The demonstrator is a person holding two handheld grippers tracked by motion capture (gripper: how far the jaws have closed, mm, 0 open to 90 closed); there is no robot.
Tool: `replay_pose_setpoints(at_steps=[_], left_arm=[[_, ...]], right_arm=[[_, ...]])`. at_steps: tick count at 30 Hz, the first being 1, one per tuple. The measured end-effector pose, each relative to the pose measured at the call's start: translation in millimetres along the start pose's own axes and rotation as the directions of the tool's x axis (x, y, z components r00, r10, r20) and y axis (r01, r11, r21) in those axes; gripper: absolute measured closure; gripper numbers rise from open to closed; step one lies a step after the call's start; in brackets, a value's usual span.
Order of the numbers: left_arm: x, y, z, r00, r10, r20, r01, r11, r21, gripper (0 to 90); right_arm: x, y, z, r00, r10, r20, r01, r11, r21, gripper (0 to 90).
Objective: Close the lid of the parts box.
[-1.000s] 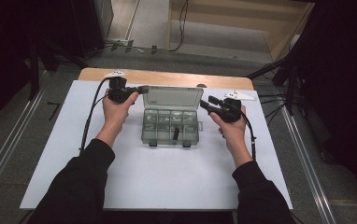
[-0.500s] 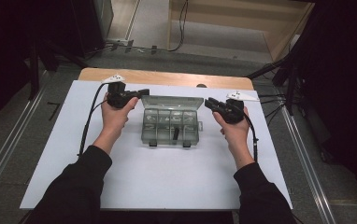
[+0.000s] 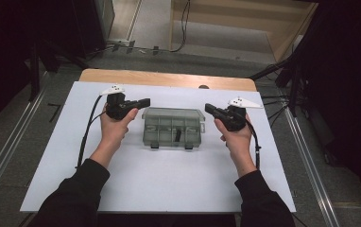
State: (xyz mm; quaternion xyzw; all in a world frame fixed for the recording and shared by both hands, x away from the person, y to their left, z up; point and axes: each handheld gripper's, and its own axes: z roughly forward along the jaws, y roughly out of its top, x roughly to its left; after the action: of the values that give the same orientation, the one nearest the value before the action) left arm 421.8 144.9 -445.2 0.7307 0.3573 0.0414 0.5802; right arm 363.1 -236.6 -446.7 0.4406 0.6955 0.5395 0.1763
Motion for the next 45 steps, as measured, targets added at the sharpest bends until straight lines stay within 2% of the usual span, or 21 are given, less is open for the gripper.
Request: replay_pose_setpoints(at_steps=[7,11,13,15,20,23,24,26,29,32,38,41,45], left_arm=[[-12.1,-14.7,-9.6,0.9998,0.014,0.015,-0.014,0.9999,-0.01,89.6],[-21.0,-24.5,-16.6,0.9996,0.027,0.003,-0.026,0.9996,-0.014,89.7],[-25.3,-30.6,-19.7,0.9995,0.033,-0.003,-0.033,0.9994,-0.011,89.7],[-28.5,-35.4,-21.2,0.9991,0.042,-0.006,-0.042,0.9991,-0.004,89.7],[-39.4,-51.0,-24.7,0.9997,0.023,-0.001,-0.023,0.9997,-0.012,89.7],[-47.3,-60.8,-23.6,0.9987,0.048,-0.015,-0.048,0.9988,0.011,89.6],[-48.4,-62.6,-23.9,0.9984,0.052,-0.02,-0.052,0.9986,0.015,89.7],[-48.8,-65.5,-26.2,0.9993,0.029,-0.022,-0.029,0.9996,0.002,89.7],[-50.1,-69.5,-29.8,0.9992,0.028,-0.027,-0.028,0.9996,0.002,89.6],[-50.9,-74.8,-36.5,0.9996,0.01,-0.026,-0.01,0.9999,-0.008,89.6],[-52.1,-79.6,-43.9,0.9983,0.023,-0.054,-0.024,0.9995,-0.021,89.6],[-52.4,-80.2,-43.4,0.9968,0.038,-0.071,-0.04,0.999,-0.018,89.6],[-51.6,-81.8,-40.9,0.9967,0.036,-0.073,-0.037,0.9992,-0.014,89.6]], right_arm=[[9.0,-10.2,-10.7,1.0,0.002,0.006,-0.002,1.0,-0.022,87.5],[15.3,-17.7,-16.7,1.0,0.006,0.008,-0.005,0.999,-0.039,87.5],[20.3,-22.2,-19.3,0.9998,-0.007,0.019,0.008,0.999,-0.044,87.6],[26.0,-27.2,-20.7,0.9982,-0.045,0.039,0.046,0.998,-0.038,87.6],[37.5,-38.6,-24.5,0.9975,-0.055,0.045,0.057,0.998,-0.034,87.6],[42.8,-46.5,-25.1,0.9966,-0.069,0.045,0.07,0.997,-0.027,87.6],[43.6,-48.1,-24.9,0.997,-0.067,0.039,0.068,0.997,-0.025,87.6],[46.2,-51.2,-23.2,0.9963,-0.077,0.039,0.078,0.997,-0.013,87.6],[50.8,-55.3,-22.2,0.9963,-0.079,0.033,0.079,0.997,-0.009,87.6],[55.8,-59.9,-21.3,0.9956,-0.085,0.041,0.085,0.996,-0.001,87.6],[61.4,-67.7,-20.7,0.994,-0.101,0.043,0.1,0.995,0.02,87.6],[60.9,-69.6,-20.3,0.994,-0.101,0.042,0.1,0.995,0.022,87.6],[58.1,-70.2,-21.3,0.9946,-0.093,0.045,0.092,0.996,0.018,87.6]])
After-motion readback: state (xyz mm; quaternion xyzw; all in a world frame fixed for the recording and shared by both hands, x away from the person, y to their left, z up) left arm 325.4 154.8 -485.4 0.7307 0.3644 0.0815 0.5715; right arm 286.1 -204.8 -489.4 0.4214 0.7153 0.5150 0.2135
